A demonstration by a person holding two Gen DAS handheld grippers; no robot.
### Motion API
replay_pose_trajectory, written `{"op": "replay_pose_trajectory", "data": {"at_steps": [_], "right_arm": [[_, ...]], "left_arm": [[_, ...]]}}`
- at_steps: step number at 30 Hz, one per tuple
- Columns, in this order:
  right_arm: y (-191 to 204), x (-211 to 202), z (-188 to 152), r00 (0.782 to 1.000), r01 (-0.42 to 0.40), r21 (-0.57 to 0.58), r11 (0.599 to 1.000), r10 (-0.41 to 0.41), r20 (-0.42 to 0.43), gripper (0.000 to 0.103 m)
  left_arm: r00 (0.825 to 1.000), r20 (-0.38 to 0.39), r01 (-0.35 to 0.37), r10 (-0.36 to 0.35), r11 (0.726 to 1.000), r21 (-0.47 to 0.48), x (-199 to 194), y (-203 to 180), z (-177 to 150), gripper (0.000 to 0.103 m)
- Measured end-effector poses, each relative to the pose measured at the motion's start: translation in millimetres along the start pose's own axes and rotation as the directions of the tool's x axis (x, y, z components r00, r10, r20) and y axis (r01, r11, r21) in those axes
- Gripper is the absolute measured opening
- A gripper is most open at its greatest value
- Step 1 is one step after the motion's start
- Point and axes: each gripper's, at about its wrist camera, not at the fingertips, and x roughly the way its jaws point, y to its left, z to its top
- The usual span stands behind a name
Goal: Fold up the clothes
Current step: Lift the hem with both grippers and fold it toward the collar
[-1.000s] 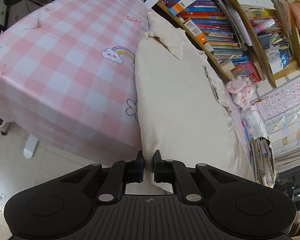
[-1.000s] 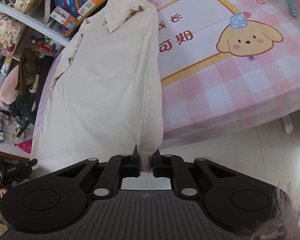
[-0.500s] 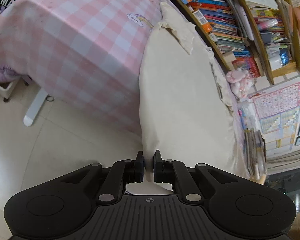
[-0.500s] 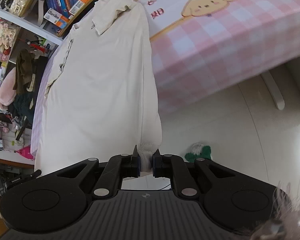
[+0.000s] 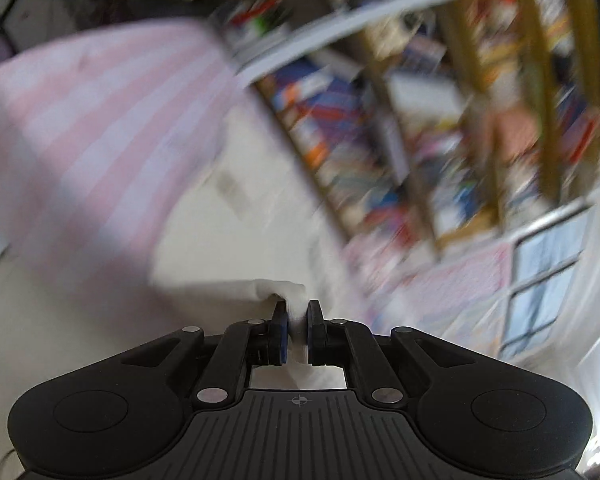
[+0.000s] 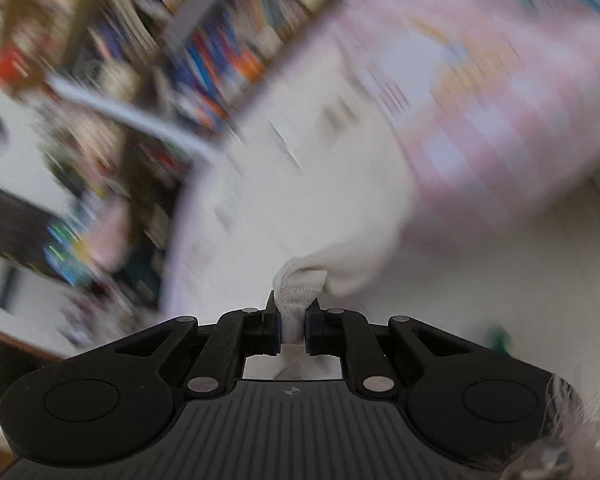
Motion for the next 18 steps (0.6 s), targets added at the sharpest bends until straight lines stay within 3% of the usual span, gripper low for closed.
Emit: {"op": "replay_pose_trajectory", "data": {"at_steps": [4,9,13,18], "right_arm": [[8.9,5.5,30.1,0.977,-0.130,0.032,0.991,0.123,0.177,0.009],[16.9,33.1,66.2,0.944,-0.207,0.073,0.976,0.180,0.276,0.009],[23.6,61.0,109.3,0.935,-0.230,0.110,0.967,0.188,0.302,0.009],[23.6,99.0,159.9,0.943,-0.219,0.129,0.967,0.175,0.284,0.009]], "left_arm": [[0.991,0.110,0.074,-0.071,0.997,-0.022,23.4,-9.4,31.6,0.007],[0.983,0.171,0.087,-0.073,0.993,-0.077,66.5,-25.7,61.5,0.007],[0.980,0.192,0.067,-0.047,0.993,-0.098,98.1,-30.6,84.3,0.007],[0.979,0.203,0.033,-0.009,0.993,-0.115,142.1,-31.3,113.4,0.007]]}}
